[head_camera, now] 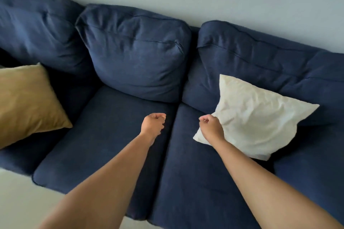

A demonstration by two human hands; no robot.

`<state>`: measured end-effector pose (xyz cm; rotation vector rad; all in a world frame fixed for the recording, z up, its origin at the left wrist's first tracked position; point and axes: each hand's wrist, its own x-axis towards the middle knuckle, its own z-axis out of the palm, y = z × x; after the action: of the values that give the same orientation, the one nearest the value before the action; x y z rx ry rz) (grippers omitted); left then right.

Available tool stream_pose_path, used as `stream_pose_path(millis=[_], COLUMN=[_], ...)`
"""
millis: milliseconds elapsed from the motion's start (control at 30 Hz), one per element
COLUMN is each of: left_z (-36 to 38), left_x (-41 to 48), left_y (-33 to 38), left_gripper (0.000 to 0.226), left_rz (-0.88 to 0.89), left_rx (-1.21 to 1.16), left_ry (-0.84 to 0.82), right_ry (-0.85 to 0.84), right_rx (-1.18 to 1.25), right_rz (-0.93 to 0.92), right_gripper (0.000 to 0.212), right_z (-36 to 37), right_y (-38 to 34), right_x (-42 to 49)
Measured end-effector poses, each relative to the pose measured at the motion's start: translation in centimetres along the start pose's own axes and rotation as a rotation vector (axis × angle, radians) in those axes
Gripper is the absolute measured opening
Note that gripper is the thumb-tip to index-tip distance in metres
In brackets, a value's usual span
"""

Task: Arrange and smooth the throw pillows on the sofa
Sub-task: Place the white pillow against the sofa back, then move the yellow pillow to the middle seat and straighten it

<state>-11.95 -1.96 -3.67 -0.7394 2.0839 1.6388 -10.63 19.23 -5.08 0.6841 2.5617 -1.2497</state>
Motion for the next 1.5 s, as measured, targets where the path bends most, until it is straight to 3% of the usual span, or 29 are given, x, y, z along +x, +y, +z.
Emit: stream_pose_path(millis=[300,467,600,767,1000,1200,1300,1500], left_z=[-29.4,-43.5,-51.3,-58.0,-66.0,-72.4,-74.3,-76.9], left_x=[0.4,0.8,2.6,5.9,12.3,18.9,20.7,24.5], left_y=[-8.1,-11.7,-13.6,-14.3,-13.6,-14.7,-16.2,-17.7], left_gripper=[0.012,0.025,0.007,0.016,0.064,0.101,0.107,0.105], left_rz=[-0.097,-0.143,-0.147,-0.154,-0.216,-0.338,-0.345,-0.306], left_rx=[-0.038,-0.052,-0.117,-0.113,-0.001,-0.044,-0.162,-0.300], left_ry=[0.139,0.241,0.362,0.457,0.700,0.791,0.745,0.738], right_ry=[-0.237,-0.324,-0.380,-0.438,-0.508,-0.481,-0.490,-0.561], right_rx=[-0.008,0.006,-0.004,-0.005,-0.054,-0.163,-0.198,0.029], right_rz=[-0.011,-0.007,0.002,0.000,0.031,-0.011,-0.071,0.203], right_gripper=[0.015,0.012,0.013,0.022,0.032,0.071,0.092,0.112], right_z=[22.0,31.1,36.8,43.4,53.6,61.5,64.3,69.1], right_y=[-15.9,-22.5,-26.6,-31.2,-37.8,-43.4,-46.4,-48.2], right_x=[-8.5,-12.4,-12.8,-11.2,-6.1,-0.4,1.8,6.9])
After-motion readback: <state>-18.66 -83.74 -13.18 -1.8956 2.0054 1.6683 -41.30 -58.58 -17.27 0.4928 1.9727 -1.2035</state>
